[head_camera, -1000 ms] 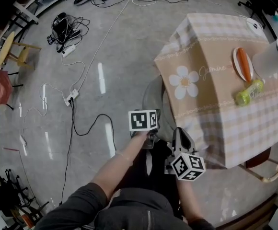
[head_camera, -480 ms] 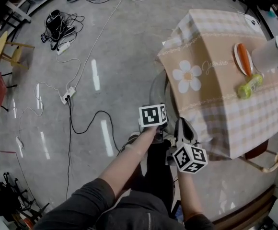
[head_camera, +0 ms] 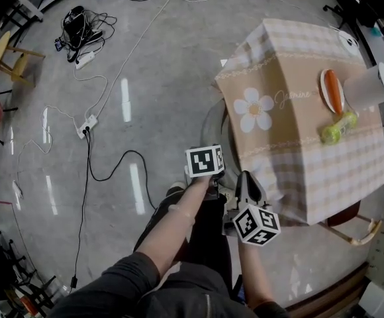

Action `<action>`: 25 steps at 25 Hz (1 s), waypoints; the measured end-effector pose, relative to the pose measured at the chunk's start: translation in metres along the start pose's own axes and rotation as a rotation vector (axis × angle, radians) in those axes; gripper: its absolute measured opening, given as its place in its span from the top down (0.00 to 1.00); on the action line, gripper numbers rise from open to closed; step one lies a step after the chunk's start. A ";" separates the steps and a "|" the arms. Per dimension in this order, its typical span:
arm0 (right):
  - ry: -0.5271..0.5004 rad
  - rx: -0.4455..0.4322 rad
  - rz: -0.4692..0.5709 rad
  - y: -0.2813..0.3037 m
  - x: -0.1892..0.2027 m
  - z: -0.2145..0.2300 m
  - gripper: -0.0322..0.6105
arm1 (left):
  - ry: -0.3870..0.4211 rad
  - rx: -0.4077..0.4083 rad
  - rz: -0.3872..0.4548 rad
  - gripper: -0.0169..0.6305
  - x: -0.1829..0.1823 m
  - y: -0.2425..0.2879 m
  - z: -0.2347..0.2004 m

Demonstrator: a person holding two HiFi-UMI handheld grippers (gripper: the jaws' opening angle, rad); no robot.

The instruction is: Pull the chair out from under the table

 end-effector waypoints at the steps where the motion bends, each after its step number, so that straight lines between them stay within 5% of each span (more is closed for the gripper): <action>1: 0.002 0.004 -0.001 -0.001 0.000 0.001 0.92 | -0.004 -0.001 0.001 0.81 0.000 0.000 0.000; 25: 0.041 0.003 0.002 -0.022 -0.002 -0.002 0.92 | -0.033 -0.017 0.020 0.83 -0.006 -0.013 -0.002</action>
Point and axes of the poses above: the fingertips, and each gripper's own axes: y forward along the fingers, z to its right, x out of its underside, the point moved 8 cm from there along -y, backward along the fingers, and after that the axes turned 1 degree about -x, right-handed, at the moved point
